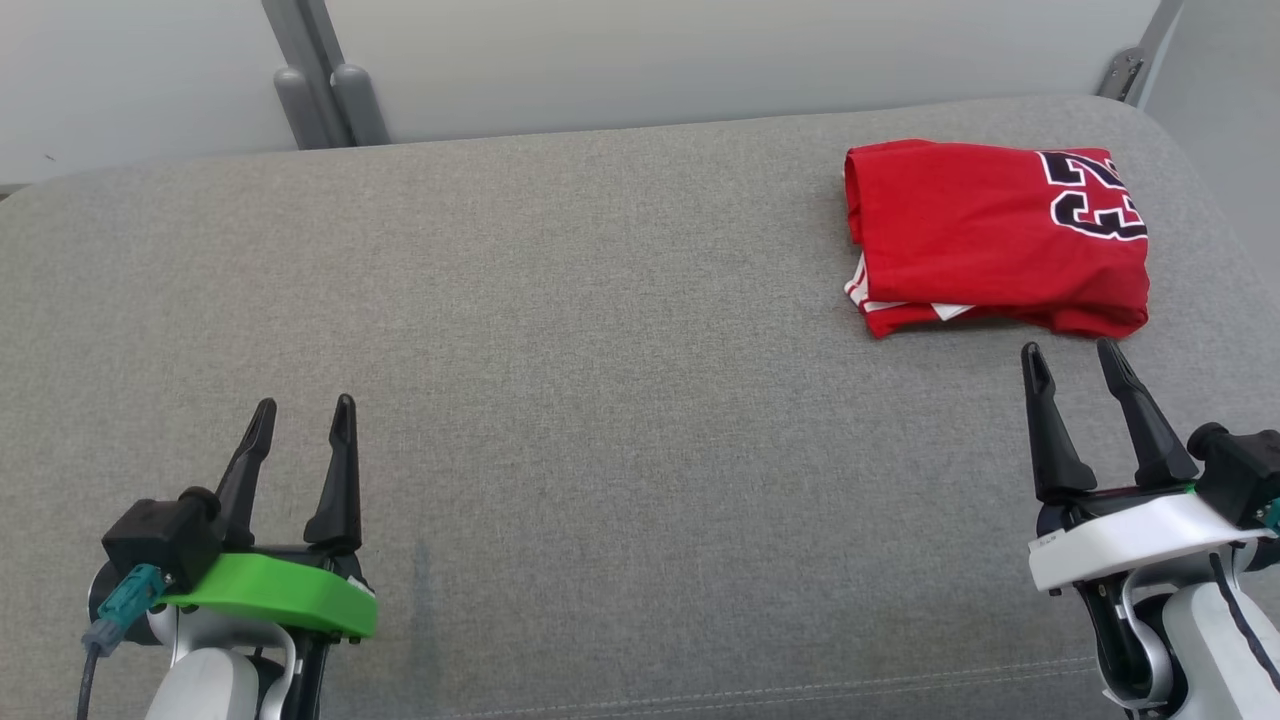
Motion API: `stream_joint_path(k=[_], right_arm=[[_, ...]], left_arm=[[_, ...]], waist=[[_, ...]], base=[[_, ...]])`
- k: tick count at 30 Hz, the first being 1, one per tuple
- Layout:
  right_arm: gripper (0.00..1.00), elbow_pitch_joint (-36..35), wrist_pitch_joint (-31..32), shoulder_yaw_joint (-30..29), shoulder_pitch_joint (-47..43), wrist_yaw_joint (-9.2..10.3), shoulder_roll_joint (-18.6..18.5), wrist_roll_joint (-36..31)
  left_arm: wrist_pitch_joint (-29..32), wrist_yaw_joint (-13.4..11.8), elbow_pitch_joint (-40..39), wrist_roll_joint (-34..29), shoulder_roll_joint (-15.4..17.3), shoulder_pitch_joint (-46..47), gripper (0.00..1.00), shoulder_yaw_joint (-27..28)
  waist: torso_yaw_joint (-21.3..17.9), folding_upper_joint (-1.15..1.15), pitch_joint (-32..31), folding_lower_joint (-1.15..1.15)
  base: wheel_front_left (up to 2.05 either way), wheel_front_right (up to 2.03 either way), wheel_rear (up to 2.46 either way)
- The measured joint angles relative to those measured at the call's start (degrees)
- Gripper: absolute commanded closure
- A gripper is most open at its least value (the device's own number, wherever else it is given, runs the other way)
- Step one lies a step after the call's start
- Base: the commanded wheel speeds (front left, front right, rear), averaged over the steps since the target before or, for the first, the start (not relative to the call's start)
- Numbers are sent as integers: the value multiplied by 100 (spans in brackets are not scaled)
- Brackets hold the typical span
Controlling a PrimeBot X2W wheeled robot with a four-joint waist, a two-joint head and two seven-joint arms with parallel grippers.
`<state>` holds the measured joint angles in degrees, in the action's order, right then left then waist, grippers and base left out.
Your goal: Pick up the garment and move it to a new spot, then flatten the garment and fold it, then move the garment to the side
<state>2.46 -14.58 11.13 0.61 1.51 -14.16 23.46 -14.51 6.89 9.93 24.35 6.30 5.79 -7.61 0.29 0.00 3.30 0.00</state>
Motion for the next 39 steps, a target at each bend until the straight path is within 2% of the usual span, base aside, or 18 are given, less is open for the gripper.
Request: stream_joint_path(k=[21,22,32,39], right_arm=[[0,-285,0,-242,-276,-159,263,-288],[100,-294,0,-252,-299,-165,268,-296],[100,-57,8,-201,-486,-200,432,-143],[100,-58,48,-210,-492,-220,480,333]], left_arm=[[0,15,-51,-91,-46,-92,0,7],[0,15,-40,-85,-48,-94,100,-2],[36,15,256,100,-169,-305,100,-47],[145,15,253,586,-174,-305,100,-7]], waist=[[30,0,23,0],[30,0,24,0],[26,0,14,0],[20,0,-13,0]], base=[[0,0,0],[0,0,0],[0,0,0],[0,0,0]])
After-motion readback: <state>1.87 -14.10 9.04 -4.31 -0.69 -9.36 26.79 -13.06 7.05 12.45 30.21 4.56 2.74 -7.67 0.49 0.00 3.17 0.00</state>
